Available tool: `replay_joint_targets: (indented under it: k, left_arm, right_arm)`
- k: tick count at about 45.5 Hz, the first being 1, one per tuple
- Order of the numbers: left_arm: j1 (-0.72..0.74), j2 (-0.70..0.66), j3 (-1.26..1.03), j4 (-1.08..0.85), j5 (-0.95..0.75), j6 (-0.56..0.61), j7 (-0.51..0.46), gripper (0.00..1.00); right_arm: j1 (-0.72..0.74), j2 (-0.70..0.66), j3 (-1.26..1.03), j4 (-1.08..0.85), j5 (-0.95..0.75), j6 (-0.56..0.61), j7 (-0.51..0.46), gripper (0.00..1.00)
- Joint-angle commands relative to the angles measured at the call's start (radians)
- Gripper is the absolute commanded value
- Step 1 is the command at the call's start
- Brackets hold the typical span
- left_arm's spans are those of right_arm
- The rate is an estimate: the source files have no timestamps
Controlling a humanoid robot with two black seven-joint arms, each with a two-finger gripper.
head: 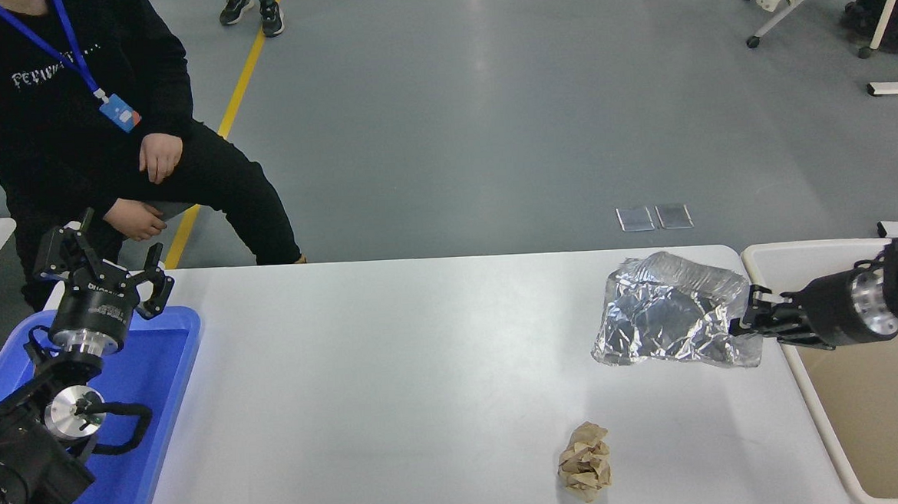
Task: Clean the table surface
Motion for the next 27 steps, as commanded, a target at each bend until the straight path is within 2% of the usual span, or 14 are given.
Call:
replay_joint_targets:
  k: [1,12,27]
  left_arm:
    - [0.000,0.000,0.000,0.001,0.000,0.000,0.000,1.00]
    - [0.000,0.000,0.000,0.001,0.000,0.000,0.000,1.00]
    - [0.000,0.000,0.000,-0.001,0.000,0.000,0.000,1.00]
  right_arm:
    - [0.198,-0.225,-0.007,0.118,-0.090,0.163,-0.019,0.00]
    - [0.304,-0.344,0.006,0.113,-0.149,0.306,-0.019,0.00]
    - [0.301,-0.348,0.006,0.095,-0.173,0.315,-0.017,0.00]
